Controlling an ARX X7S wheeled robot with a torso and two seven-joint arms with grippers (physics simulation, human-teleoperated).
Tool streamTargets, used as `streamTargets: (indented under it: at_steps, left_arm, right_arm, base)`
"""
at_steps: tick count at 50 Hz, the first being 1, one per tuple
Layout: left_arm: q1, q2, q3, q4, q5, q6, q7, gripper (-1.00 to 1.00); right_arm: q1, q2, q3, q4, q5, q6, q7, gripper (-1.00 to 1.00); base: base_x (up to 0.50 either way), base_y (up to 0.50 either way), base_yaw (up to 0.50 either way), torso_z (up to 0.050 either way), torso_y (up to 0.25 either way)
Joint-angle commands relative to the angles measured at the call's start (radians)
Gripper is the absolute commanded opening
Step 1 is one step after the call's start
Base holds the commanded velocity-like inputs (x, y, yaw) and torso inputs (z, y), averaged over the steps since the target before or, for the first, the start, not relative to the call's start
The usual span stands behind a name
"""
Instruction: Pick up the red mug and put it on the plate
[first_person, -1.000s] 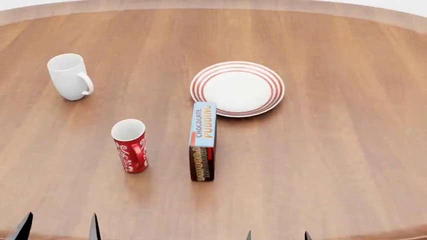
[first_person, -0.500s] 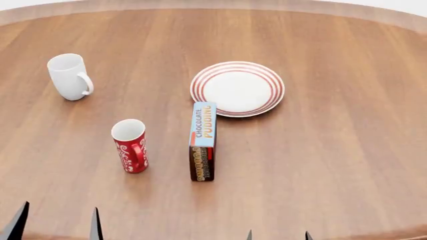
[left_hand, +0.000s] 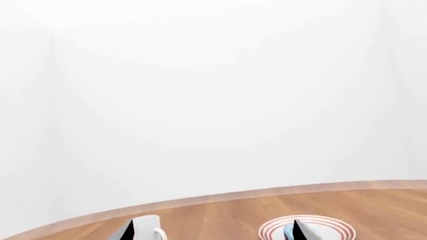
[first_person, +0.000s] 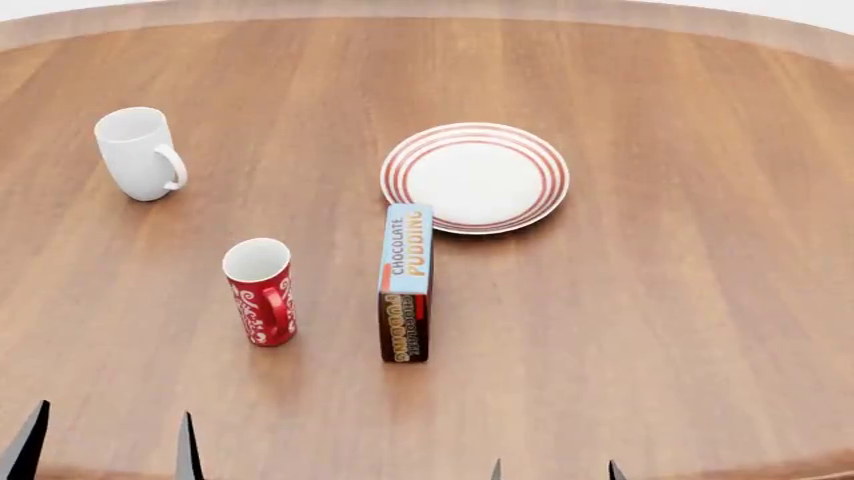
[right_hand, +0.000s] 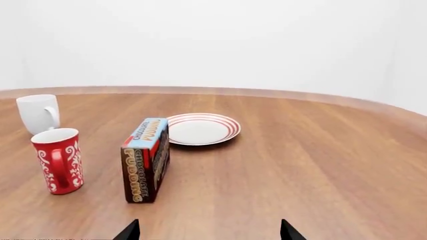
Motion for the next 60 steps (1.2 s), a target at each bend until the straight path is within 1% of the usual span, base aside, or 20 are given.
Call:
streamTargets:
  at_steps: [1,15,60]
  left_arm:
    - [-0.003,-0.007,0.010,-0.005,0.003,0.010,-0.013,1.00]
    - [-0.005,-0.015,0.022,-0.007,-0.003,0.014,-0.022,1.00]
    - [-0.009,-0.039,0.058,-0.003,-0.018,0.006,-0.043,1.00]
  right_arm:
    - [0.001,0.010,-0.017,0.000,-0.010,-0.001,0.016,1.00]
    - [0.008,0.022,-0.040,0.006,-0.019,0.003,0.022,1.00]
    - [0.008,0.045,-0.065,-0.005,0.011,0.002,0.046,1.00]
  base:
    - [0.00,0.00,0.00,0.000,0.000]
    - [0.00,0.03,0.00,0.000,0.000]
    - [0.00,0.19,0.00,0.000,0.000]
